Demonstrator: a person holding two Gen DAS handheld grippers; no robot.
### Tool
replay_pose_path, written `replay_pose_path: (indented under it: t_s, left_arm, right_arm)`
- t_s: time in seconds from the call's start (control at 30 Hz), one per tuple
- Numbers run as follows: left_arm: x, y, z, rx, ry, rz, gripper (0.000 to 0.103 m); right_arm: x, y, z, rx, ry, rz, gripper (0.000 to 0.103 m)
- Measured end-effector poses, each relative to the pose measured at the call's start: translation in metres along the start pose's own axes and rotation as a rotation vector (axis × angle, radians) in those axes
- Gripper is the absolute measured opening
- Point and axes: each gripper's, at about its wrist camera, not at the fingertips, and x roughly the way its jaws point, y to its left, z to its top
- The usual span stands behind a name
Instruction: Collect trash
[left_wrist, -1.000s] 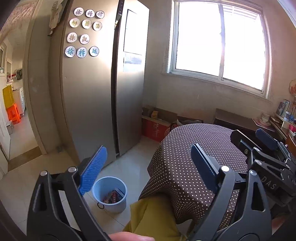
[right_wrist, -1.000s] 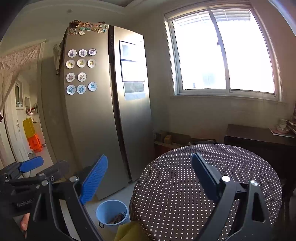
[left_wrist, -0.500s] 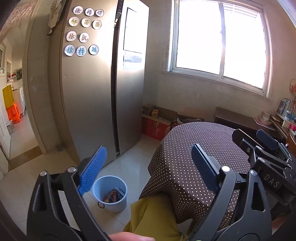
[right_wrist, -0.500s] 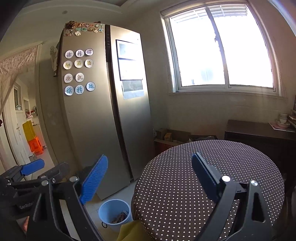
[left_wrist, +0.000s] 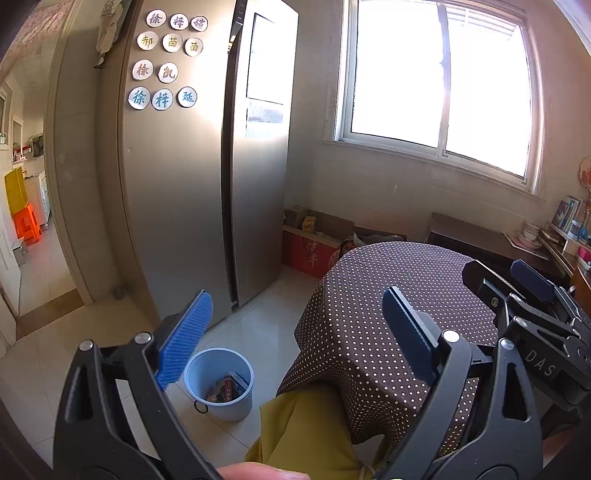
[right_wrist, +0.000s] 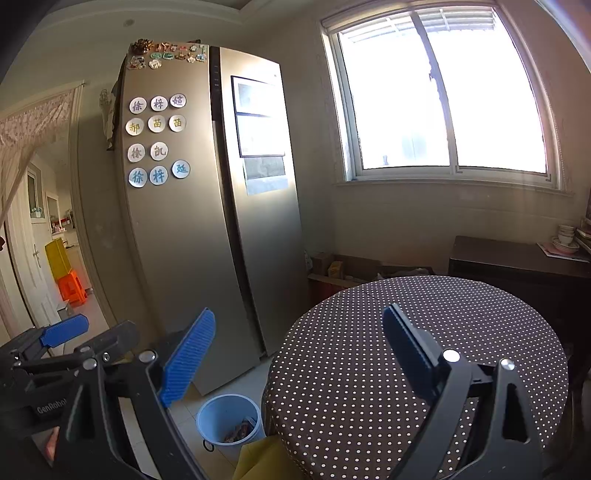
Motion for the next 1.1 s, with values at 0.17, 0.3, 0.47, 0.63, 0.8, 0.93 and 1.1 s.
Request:
replay_pose_path:
  t_s: [0.17, 0.3, 0.47, 0.63, 0.8, 0.93, 1.1]
  left_arm:
    - [0.001, -0.0007, -0.0011, -0.001, 0.005, 0.003, 0.092]
    - [0.0012, -0.0009, -0.0009, -0.001, 0.005, 0.004, 0.092]
    - [0.0016, -0.0013, 0.0, 0.001, 0.006, 0.006, 0.092]
    - [0.0003, -0.0025, -0.0022, 0.004, 0.006, 0.001, 0.092]
    - [0.0003, -0.0016, -0.0026, 0.001, 0.008, 0.001, 0.092]
    - [-0.0001, -0.0018, -0.0027, -0.001, 0.008, 0.002, 0.092]
    - [-0.0008, -0.0018, -0.0026, -0.003, 0.01, 0.001, 0.092]
  right_arm:
    - [0.0002, 0.0001, -0.0007, -0.003, -0.001, -0.007, 0.091]
    - [0.0001, -0.0006, -0.001, -0.002, 0.001, -0.008, 0.091]
    - [-0.0001, -0.0014, -0.0017, 0.0, 0.003, -0.008, 0.091]
    - [-0.0001, -0.0013, -0.0022, -0.001, 0.005, -0.012, 0.091]
    - [-0.0006, -0.0004, -0.0028, -0.009, 0.005, -0.017, 0.091]
    - [-0.001, -0.0007, -0.0032, -0.006, 0.006, -0.015, 0.091]
    - [-0.0015, -0.0004, -0.0032, -0.007, 0.006, -0.016, 0.091]
